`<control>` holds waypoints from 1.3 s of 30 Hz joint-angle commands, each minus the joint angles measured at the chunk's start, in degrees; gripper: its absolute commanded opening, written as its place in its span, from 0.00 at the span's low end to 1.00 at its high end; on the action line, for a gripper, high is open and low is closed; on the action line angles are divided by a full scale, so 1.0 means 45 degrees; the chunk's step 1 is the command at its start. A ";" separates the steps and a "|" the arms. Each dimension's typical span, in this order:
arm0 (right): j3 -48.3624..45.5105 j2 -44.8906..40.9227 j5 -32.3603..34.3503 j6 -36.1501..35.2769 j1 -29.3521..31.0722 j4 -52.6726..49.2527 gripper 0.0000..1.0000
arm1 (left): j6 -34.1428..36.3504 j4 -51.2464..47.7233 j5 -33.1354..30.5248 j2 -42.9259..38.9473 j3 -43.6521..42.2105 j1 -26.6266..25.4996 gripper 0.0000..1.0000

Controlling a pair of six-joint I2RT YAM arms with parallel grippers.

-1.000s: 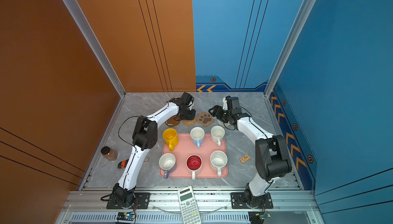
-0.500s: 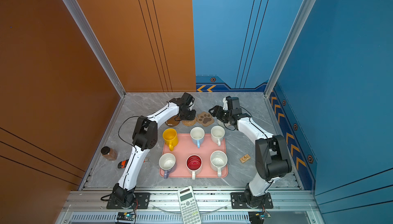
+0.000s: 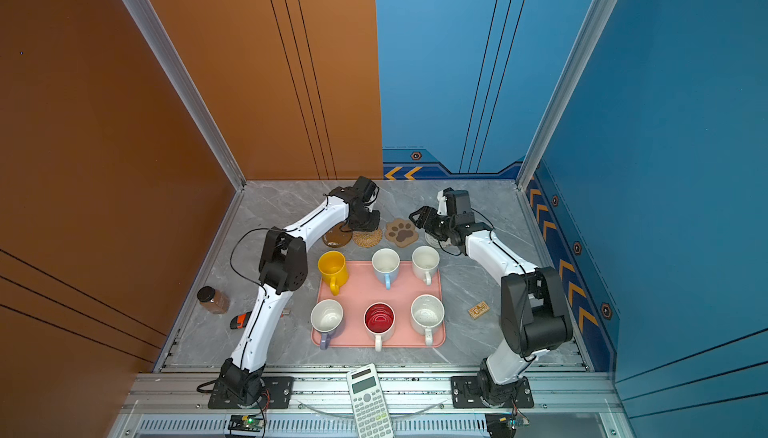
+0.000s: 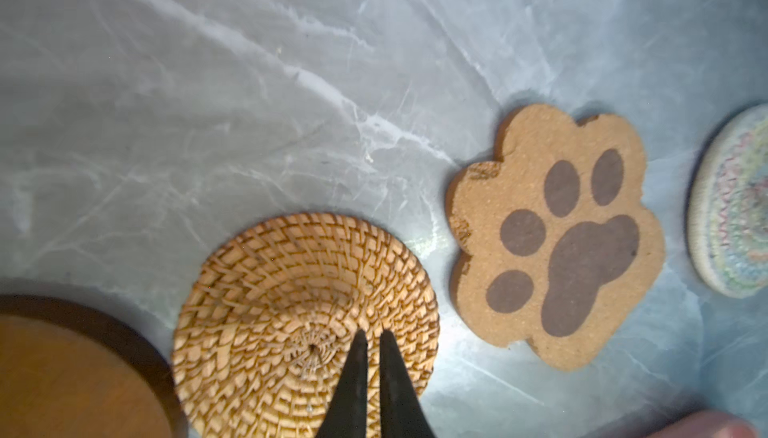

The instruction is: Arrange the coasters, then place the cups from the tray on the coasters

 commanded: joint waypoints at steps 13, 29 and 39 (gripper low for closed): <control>0.1036 -0.0265 0.1083 -0.1834 -0.3057 -0.3779 0.26 | 0.0173 -0.0357 0.1005 -0.1928 0.1677 0.0570 0.09; 0.4829 0.4571 0.2089 -0.3732 -0.4475 -0.6535 0.00 | 0.0443 0.1862 0.0018 -0.7415 -0.4374 0.0253 0.08; 0.4969 0.5403 0.2406 -0.4124 -0.4799 -0.7020 0.00 | 0.0186 0.2984 -0.1267 -1.0008 -0.7819 -0.0032 0.08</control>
